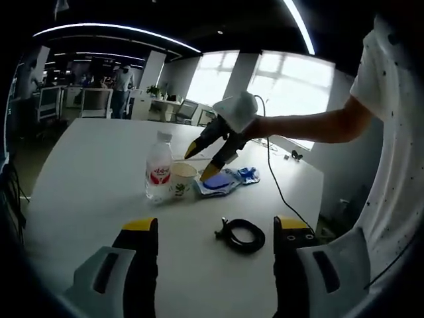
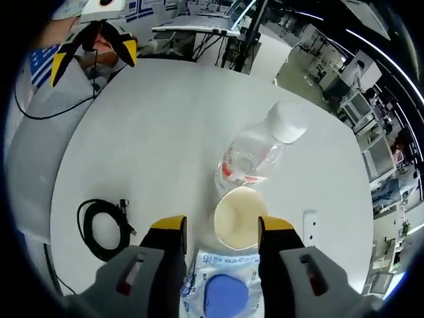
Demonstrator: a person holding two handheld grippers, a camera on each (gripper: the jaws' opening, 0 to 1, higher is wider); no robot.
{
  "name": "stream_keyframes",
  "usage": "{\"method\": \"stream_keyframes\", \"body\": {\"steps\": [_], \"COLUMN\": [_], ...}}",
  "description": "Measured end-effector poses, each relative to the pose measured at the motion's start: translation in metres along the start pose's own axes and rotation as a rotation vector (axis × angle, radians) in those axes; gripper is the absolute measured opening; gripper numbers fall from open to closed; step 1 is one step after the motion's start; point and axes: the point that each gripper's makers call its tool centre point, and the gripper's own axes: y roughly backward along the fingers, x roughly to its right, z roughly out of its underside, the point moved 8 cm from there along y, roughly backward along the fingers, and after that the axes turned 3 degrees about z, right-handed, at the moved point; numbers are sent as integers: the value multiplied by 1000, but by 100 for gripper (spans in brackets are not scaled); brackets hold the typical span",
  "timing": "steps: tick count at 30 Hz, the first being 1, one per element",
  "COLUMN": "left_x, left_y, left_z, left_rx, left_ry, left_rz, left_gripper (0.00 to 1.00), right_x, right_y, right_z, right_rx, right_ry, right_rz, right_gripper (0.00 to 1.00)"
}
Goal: Arrange the tabletop items into an orderly group along one side of the table until the central work area is clear of visible clutter.
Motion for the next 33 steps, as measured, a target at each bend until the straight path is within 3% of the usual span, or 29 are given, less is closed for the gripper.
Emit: {"method": "stream_keyframes", "body": {"steps": [19, 33], "left_x": [10, 17], "left_y": [-6, -10], "left_z": [-12, -20], "left_rx": [-11, -24], "left_ry": [-26, -47], "left_rz": [12, 26], "left_gripper": [74, 75], "right_x": [-5, -22], "right_y": [24, 45], "right_z": [3, 9], "right_rx": [89, 146], "right_ry": [-163, -272], "right_rz": [58, 104], "right_gripper": [49, 48]}}
